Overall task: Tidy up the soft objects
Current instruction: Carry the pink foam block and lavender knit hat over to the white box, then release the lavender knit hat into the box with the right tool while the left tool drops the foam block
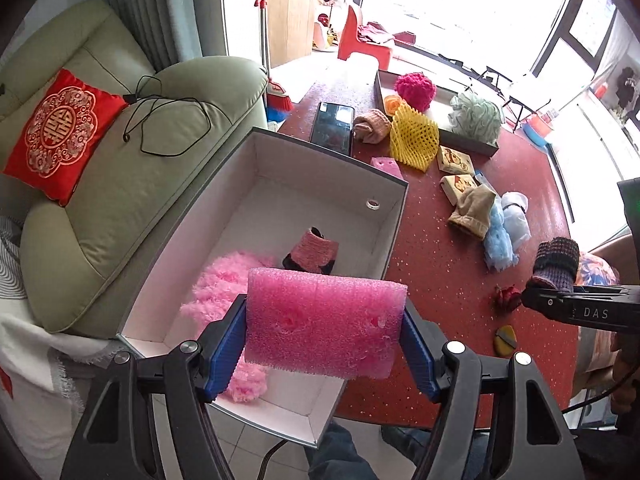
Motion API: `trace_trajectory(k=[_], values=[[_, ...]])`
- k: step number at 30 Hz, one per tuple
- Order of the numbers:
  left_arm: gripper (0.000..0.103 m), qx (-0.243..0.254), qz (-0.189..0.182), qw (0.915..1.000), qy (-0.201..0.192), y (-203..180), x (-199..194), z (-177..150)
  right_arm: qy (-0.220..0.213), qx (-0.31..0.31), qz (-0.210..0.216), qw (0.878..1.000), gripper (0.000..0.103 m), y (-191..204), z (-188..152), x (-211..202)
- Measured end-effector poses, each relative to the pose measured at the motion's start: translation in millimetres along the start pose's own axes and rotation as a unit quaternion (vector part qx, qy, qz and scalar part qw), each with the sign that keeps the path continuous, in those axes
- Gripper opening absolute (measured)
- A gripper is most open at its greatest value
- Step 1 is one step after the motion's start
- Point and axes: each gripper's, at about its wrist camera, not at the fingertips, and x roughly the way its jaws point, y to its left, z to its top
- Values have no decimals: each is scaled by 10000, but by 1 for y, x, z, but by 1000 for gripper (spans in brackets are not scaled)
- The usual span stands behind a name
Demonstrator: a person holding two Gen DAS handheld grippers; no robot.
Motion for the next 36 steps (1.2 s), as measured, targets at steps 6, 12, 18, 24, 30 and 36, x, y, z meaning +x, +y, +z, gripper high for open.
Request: trace_trajectory(k=[6,12,18,24,30,36], values=[[72,-248,-22,9994,-247,15,-6,1,-131,-278,-191,9993,47,20,7,-12],[72,-513,10,9980,-361,33,-10,-2,-234,-688,-297,9969,47,46,16,-17],[72,-772,111,9963,-368,50,-11,-7,-329,-1143,-280,9925,47,73,18,-19],[72,-963,120,9946,-372,59,-8,-9,-450,-1481,-306,9875,47,92,20,-24],[72,-917,137,9941,-556,60,-11,0,-710,-1616,-257,9840,47,106,29,-38],[72,-715,64,9963,-470,51,-4,5,-928,-2071,-252,9736,47,130,30,-48]])
